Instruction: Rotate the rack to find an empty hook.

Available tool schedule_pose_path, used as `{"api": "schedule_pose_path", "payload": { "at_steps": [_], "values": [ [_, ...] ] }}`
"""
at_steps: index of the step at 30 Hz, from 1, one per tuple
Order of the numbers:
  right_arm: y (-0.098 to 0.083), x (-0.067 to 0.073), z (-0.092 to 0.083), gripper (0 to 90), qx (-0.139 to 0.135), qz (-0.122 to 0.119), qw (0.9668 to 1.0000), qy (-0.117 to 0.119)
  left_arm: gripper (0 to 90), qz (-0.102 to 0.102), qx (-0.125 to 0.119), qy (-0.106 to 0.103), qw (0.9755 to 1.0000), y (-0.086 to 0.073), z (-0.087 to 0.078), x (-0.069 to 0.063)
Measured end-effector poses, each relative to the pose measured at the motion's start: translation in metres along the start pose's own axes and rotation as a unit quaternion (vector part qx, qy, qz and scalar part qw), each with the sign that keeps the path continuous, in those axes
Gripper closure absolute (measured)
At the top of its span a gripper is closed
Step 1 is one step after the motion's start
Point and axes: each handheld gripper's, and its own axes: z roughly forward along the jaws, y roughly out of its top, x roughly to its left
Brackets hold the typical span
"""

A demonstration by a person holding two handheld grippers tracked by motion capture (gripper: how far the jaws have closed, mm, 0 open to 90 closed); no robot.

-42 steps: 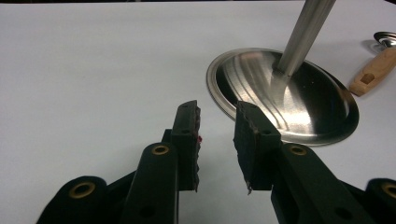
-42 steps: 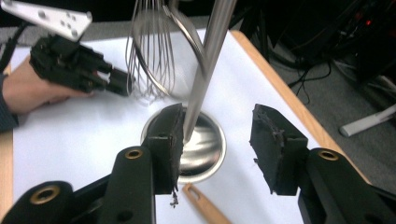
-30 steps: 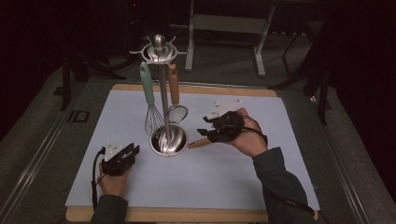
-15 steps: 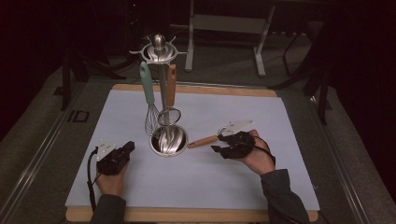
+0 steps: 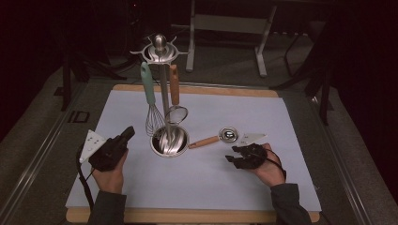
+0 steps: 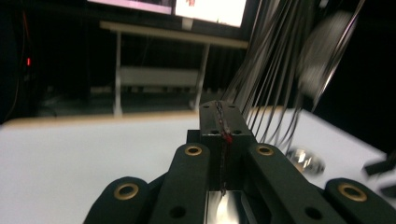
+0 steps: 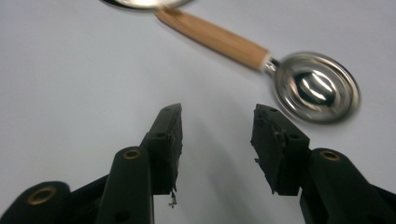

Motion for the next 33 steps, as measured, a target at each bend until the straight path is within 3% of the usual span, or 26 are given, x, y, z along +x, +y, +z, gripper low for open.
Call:
{"api": "schedule_pose_path", "payload": {
  "at_steps": [6, 9, 10, 11, 13, 17, 20, 25, 26, 33],
  "values": [
    [-0.009, -0.003, -0.001, 52.8, -0.004, 0.019, 0.9998, 0.000, 89.9, 0.011, -0.067, -0.015, 0.9976, 0.041, 0.000, -0.019],
    [-0.012, -0.004, -0.001, 52.6, -0.004, 0.023, 0.9997, 0.000, 89.9, 0.018, -0.090, -0.036, 0.9951, 0.063, 0.001, -0.029],
    [-0.012, -0.004, -0.001, 52.6, -0.004, 0.023, 0.9997, 0.000, 89.8, 0.018, -0.090, -0.036, 0.9951, 0.063, 0.001, -0.029],
    [-0.014, -0.006, -0.001, 52.7, -0.004, 0.027, 0.9996, 0.000, 89.9, 0.029, -0.103, -0.044, 0.9934, 0.077, 0.002, -0.036],
    [-0.015, -0.006, -0.001, 52.7, -0.003, 0.029, 0.9996, 0.000, 89.9, 0.035, -0.108, -0.046, 0.9924, 0.084, 0.003, -0.039],
    [-0.017, -0.009, -0.004, 52.6, -0.008, 0.034, 0.9994, -0.001, 89.8, 0.056, -0.135, -0.059, 0.9875, 0.112, 0.005, -0.052],
    [-0.019, -0.012, -0.005, 52.6, -0.011, 0.040, 0.9991, -0.002, 89.8, 0.068, -0.142, -0.064, 0.9855, 0.127, 0.010, -0.058],
    [-0.022, -0.014, -0.005, 52.7, -0.010, 0.048, 0.9988, -0.005, 89.8, 0.071, -0.144, -0.057, 0.9853, 0.139, 0.019, -0.058],
    [-0.022, -0.015, -0.005, 52.7, -0.011, 0.047, 0.9988, -0.005, 89.8, 0.083, -0.143, -0.050, 0.9851, 0.143, 0.022, -0.059],
    [-0.023, -0.015, -0.006, 52.6, -0.012, 0.050, 0.9986, -0.007, 89.7, 0.090, -0.135, -0.048, 0.9856, 0.148, 0.029, -0.058]
  ]
}}
